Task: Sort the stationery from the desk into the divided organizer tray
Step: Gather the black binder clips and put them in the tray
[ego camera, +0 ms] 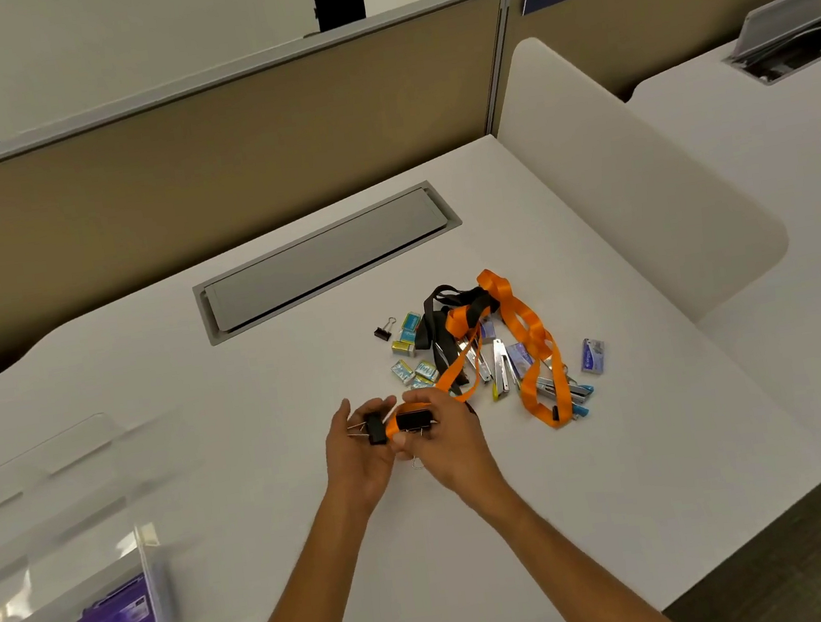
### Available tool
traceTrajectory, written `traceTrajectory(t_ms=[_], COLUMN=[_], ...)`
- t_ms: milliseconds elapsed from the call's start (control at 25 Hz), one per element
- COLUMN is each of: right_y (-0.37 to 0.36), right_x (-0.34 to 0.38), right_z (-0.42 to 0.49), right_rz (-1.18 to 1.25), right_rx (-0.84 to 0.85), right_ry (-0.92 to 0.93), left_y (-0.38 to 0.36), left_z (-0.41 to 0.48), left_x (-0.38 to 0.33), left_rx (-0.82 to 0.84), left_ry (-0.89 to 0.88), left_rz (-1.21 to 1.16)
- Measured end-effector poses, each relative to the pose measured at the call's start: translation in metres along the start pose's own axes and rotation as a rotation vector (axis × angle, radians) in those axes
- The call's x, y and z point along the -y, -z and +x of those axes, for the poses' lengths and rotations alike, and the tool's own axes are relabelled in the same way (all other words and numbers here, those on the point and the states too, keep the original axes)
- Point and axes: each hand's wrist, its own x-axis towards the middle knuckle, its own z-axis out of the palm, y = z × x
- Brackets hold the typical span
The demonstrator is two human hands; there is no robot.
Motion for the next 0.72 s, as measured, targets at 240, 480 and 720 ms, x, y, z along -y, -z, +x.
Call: traceTrajectory(t_ms=[240, 480, 720], right_y=[0.012, 0.039, 0.021], right_x=[-0.003, -0.002, 0.006], right_z=[-0.008, -0.017, -0.018], right_rz=[-0.408, -0.123, -0.098], right_rx=[-0.162, -0.195, 0.07], right_ry=[-0.039, -0.04, 0.052], left_y=[0.002, -0.002, -0.012], left_z=[-0.004, -0.011, -0.027], left_x=[0.007, 0.005, 0.007], left_rx=[-0.16, -0.157, 0.049], left_ry=[-0.115, -0.117, 0.126], left_rz=[0.094, 0.235, 0.208])
